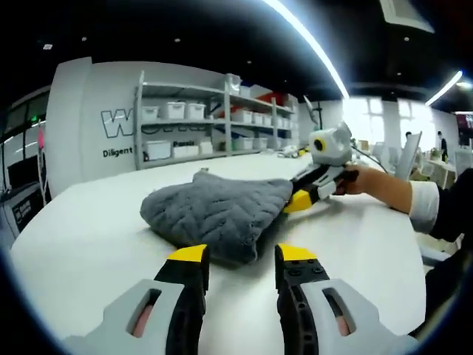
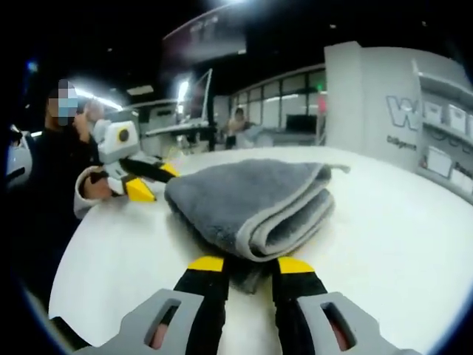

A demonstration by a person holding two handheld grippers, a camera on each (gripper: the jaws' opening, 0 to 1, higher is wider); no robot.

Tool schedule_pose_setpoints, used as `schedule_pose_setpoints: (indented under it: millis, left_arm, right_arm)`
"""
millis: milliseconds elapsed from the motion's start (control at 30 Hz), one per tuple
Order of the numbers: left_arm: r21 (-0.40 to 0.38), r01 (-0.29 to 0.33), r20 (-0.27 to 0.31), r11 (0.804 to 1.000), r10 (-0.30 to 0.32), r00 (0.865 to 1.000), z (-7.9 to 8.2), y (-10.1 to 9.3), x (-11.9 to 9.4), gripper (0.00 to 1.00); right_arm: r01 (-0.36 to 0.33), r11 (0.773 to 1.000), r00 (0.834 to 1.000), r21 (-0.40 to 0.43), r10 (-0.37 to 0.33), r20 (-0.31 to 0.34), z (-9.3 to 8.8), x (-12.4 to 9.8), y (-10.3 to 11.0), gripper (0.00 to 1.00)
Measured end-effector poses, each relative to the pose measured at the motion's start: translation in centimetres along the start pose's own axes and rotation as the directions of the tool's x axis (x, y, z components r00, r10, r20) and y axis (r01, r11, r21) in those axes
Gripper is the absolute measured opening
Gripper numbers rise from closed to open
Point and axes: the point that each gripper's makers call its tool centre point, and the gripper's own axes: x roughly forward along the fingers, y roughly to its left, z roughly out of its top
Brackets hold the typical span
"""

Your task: Open the folded towel by lifting each exposed corner and separating the folded layers until the towel lies flat within the target outline without major curled edges

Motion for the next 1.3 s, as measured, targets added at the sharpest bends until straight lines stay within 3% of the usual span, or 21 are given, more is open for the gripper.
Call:
schedule_pose_setpoints:
  millis: [567, 900, 1300]
  left_arm:
    - [0.013, -0.01, -0.011, 1.0, 0.01, 1.0, -0.4, 0.2, -0.2, 0.31]
    - [0.026, -0.028, -0.016, 0.999, 0.028, 0.999, -0.5, 0.5, -0.3, 0.3]
    - [0.076, -0.058, -0.015, 0.995, 0.06, 0.998, -0.5, 0.6, -0.7, 0.21]
  right_arm:
    - [-0.045, 0.999, 0.999, -0.03, 0.044, -0.018, -0.2, -0.2, 1.2, 0.14]
    - [-0.146, 0.989, 0.989, -0.016, 0.146, -0.018, -0.1, -0.6, 3.3, 0.04]
    - [-0.197, 0.98, 0.98, -0.007, 0.197, -0.021, -0.1, -0.6, 4.5, 0.02]
